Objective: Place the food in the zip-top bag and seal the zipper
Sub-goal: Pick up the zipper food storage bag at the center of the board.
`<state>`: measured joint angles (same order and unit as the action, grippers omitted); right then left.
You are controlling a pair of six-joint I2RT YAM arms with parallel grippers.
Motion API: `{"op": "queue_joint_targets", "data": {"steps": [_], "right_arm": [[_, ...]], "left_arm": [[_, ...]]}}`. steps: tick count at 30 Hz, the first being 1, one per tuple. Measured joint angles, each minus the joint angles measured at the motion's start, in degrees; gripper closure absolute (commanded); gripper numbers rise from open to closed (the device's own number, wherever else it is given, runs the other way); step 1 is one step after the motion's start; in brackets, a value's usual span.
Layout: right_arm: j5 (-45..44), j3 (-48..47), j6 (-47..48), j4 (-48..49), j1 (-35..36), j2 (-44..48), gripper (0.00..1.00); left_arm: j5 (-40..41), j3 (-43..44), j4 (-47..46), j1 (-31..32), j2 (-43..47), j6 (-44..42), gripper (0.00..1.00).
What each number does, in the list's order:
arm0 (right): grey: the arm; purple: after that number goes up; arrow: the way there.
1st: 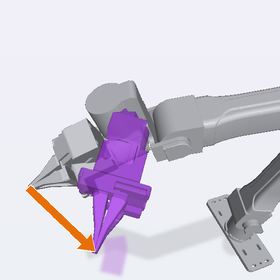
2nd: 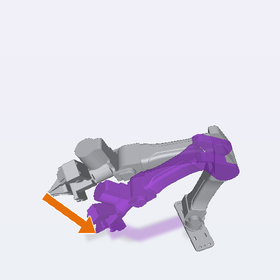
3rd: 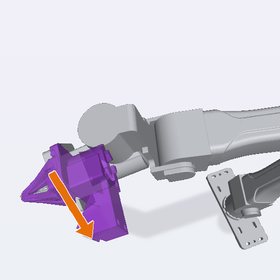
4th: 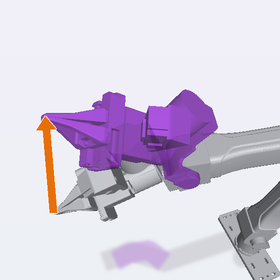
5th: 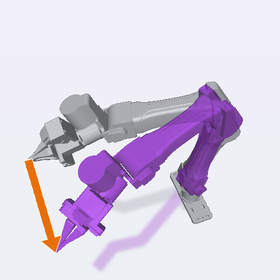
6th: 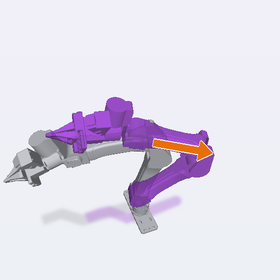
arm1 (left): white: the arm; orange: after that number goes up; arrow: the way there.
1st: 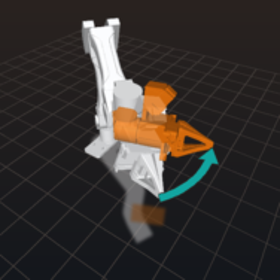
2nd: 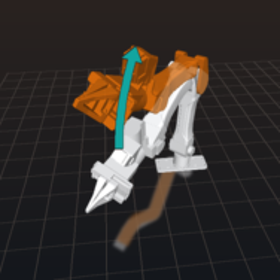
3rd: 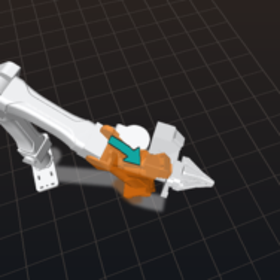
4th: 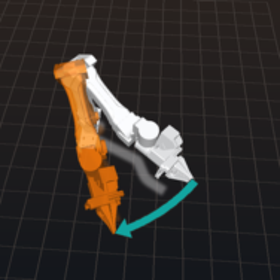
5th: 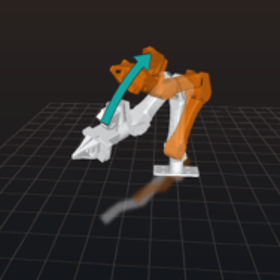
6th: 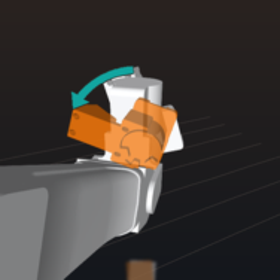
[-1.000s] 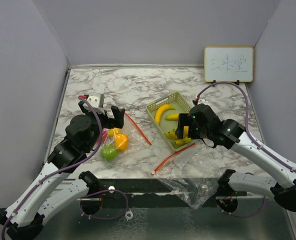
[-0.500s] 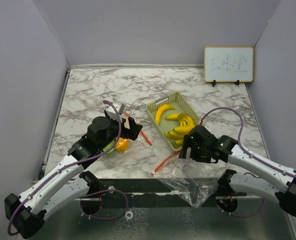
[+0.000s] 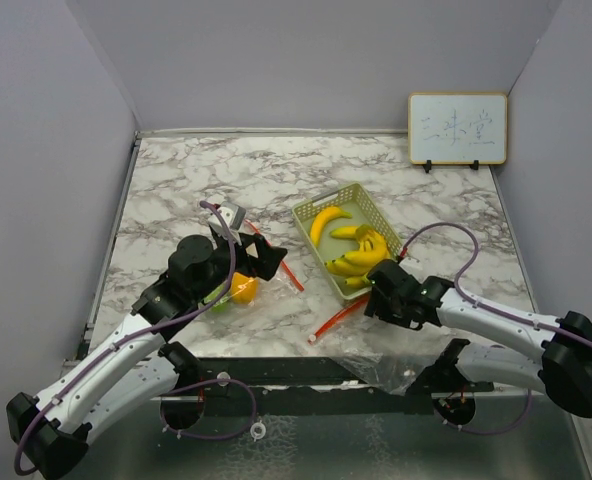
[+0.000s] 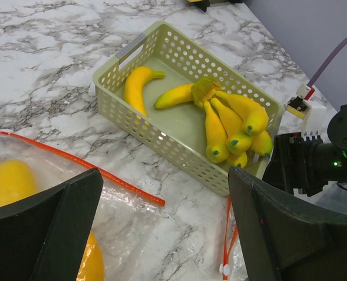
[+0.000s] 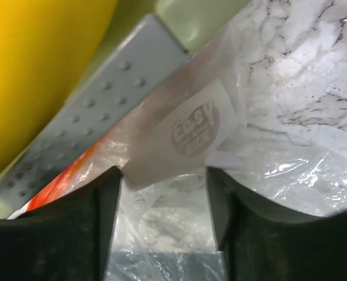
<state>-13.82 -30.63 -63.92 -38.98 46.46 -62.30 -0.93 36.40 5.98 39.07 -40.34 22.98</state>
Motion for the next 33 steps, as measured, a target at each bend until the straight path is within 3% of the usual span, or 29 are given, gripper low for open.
{"op": "queue_joint_targets", "data": {"steps": [3,4,11,19,33], "right_arm": [[-0.8,1.5,0.2,1.7,0.0,-0.8,0.92],[-0.9,1.9,0.4,2.6,0.0,-0.7,0.96],[-1.3,1.3,5.4,1.2,0.1,3.7,0.98],[4.9,-15.7,18.9,-3.5,0.1,12.2,0.98],[18.8,-31.9,33.9,-3.3,0.1,16.9,0.98]], "left_arm": [[0.0,-0.5,0.0,0.0,0.1,0.1,0.1],[0.0,-0.7,0.0,0.0,0.2,0.2,0.1],[-0.1,-0.6,1.9,0.0,0.3,0.3,0.18],[-6.2,0.5,1.6,0.0,0.3,2.3,0.2],[-17.5,-6.7,-14.5,0.0,-6.2,12.6,0.2]]}}
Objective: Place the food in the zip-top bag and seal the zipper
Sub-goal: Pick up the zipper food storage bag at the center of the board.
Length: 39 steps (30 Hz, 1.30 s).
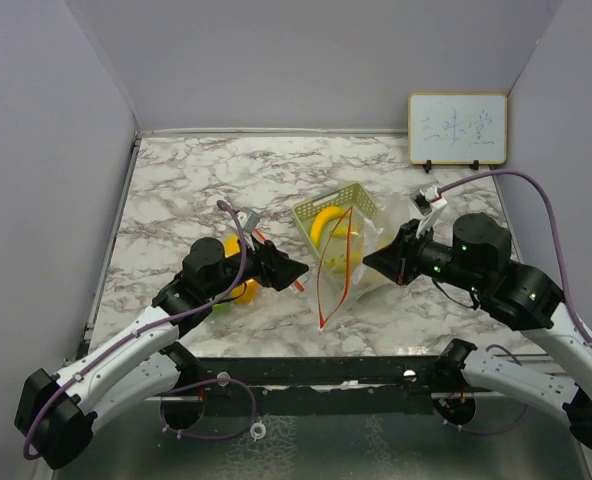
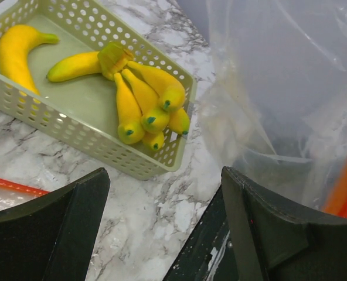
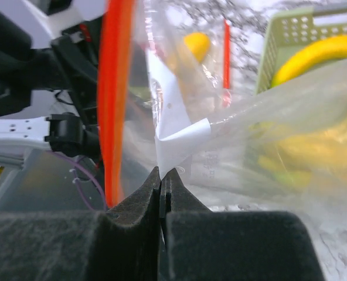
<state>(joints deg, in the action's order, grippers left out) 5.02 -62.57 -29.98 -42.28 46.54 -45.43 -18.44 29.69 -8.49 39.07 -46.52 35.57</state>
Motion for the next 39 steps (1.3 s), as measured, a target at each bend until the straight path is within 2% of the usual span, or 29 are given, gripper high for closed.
{"op": "queue_joint_targets", "data": {"steps": [7,12,23,26,29,35,39], "right_arm": [[4.7,-1.5,2.9,2.6,0.0,0.5,0.98],[5.1,-0.4,3.3,4.0,0.0,-0.7,0.98],[3.9,-0.1,3.7,6.7,0.0,-2.6,0.98],[3.9,0.3,3.7,7.5,0.0,-3.6,0.98],[4.0,0.5,3.7,8.5,0.0,-4.6,0.98],[5.1,0.6,3.7,10.9,0.0,-6.4,0.98],[5.6,1.1,3.7,12.3,0.0,-7.0,0.98]], "left_arm": [[-3.5,-0.7,-9.1,0.0,0.0,4.3,0.21],[-5.4,-1.1,-11.2,0.0,1.5,6.3,0.2],[-5.8,-6.9,-12.5,0.0,15.1,8.7,0.17],[-5.8,-8.0,-14.3,0.0,14.5,9.6,0.07],[-6.2,-8.3,-15.8,0.0,12.8,10.4,0.07],[-6.2,-8.3,-17.7,0.0,9.4,11.0,0.1],[-6.2,-8.3,-19.3,0.0,7.0,11.1,0.18]]}}
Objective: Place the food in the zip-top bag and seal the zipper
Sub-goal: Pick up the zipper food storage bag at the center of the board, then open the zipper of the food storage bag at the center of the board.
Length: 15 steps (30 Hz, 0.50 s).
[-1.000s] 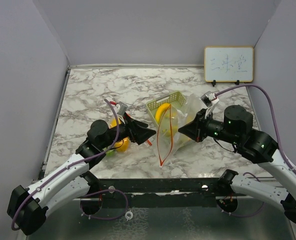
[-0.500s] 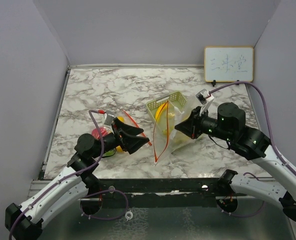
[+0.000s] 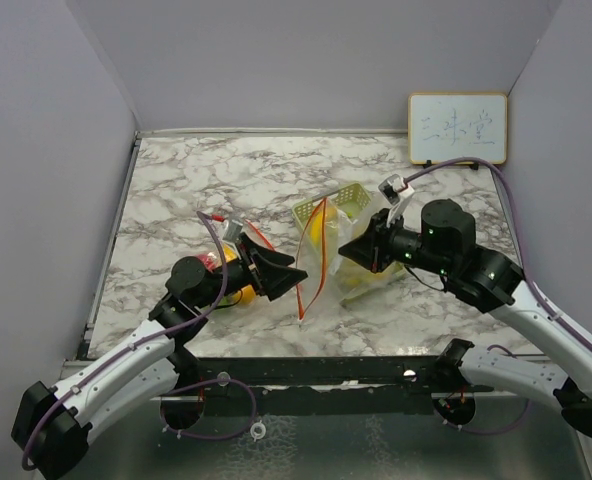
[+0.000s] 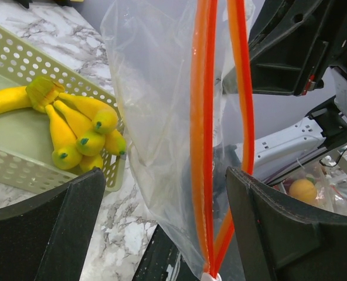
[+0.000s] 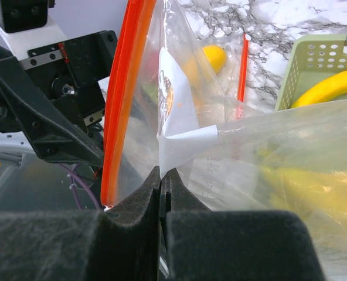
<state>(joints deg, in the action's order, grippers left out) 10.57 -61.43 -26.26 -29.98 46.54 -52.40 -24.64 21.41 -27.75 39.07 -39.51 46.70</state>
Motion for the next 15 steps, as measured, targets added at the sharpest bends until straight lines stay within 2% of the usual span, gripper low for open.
{"op": "queue_joint_targets", "data": {"steps": [3,6,7,9,11,12,15], "right_arm": [[0.5,0.1,0.0,0.7,0.0,-0.4,0.98],[1.1,0.2,0.0,1.7,0.0,-1.1,0.98],[1.3,0.2,0.0,2.0,0.0,-1.3,0.98],[1.7,0.2,-0.1,2.6,0.0,-1.7,0.98],[2.4,0.2,-0.2,3.8,0.0,-2.3,0.98],[2.7,0.2,-0.3,4.3,0.0,-2.6,0.98],[2.6,0.2,-0.3,5.0,0.0,-3.4,0.98]], "left_arm": [[0.0,0.0,-0.3,0.0,-1.7,0.1,0.32],[0.0,0.0,-0.8,0.0,-3.1,0.1,0.34],[0.0,0.1,-0.9,0.0,-3.6,0.0,0.39],[0.1,0.5,-0.5,0.0,-4.5,-0.3,0.57],[0.6,1.2,0.3,0.0,-5.2,-1.2,0.88],[1.0,1.7,0.9,0.0,-5.5,-1.9,0.99],[3.7,5.0,6.3,0.0,-5.6,-4.7,1.0]]}}
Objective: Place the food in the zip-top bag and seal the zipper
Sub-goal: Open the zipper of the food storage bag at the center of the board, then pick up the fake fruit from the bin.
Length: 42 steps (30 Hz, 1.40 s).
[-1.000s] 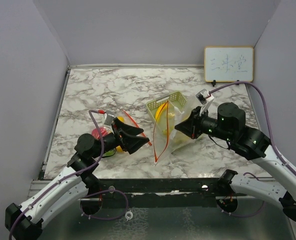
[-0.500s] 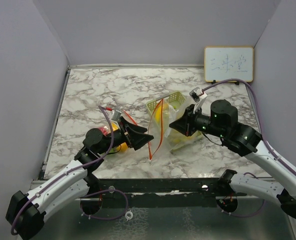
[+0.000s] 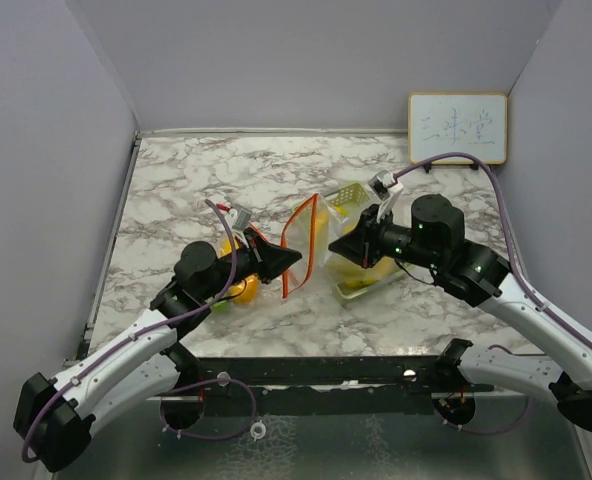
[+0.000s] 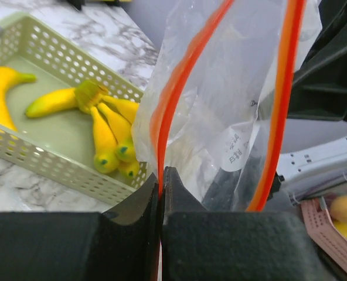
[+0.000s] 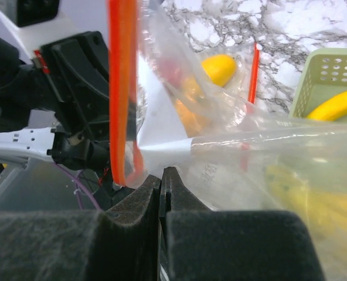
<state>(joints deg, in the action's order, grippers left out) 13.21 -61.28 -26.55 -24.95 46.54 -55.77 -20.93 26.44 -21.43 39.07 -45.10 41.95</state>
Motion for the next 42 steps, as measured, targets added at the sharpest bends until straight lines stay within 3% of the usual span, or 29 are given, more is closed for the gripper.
{"op": "queue_joint_targets", "data": {"steps": [5,10,13,18,19,24,31,42], "right_arm": [[-6.6,-0.5,-0.2,-0.8,0.1,-0.2,0.98],[-18.8,-1.9,-0.1,-2.3,0.3,-2.3,0.91],[-22.8,-3.6,-0.2,-2.4,0.4,-6.5,0.51],[-23.3,-5.1,2.3,-0.9,0.4,-12.9,0.04],[-23.1,-5.1,2.7,-0.2,0.4,-13.6,0.0],[-24.6,-6.0,4.4,1.0,0.4,-13.9,0.0],[-30.8,-6.6,4.3,-3.6,0.4,-14.4,0.0],[-41.8,0.4,-14.4,-18.5,0.4,-19.9,0.0]], "left_arm": [[11.4,6.9,14.1,0.0,3.9,-7.5,1.0],[32.2,14.9,30.3,0.0,9.8,-12.5,1.0],[40.5,17.8,35.8,0.1,10.5,-14.8,1.0],[49.9,19.9,42.1,0.0,7.0,-17.6,1.0],[51.3,20.2,43.0,0.0,6.3,-17.9,1.0],[56.3,20.5,45.9,0.0,3.4,-19.4,1.0],[57.0,20.5,45.1,0.0,-0.7,-19.0,1.0],[56.3,20.5,37.3,0.0,-7.0,-17.9,1.0]]}}
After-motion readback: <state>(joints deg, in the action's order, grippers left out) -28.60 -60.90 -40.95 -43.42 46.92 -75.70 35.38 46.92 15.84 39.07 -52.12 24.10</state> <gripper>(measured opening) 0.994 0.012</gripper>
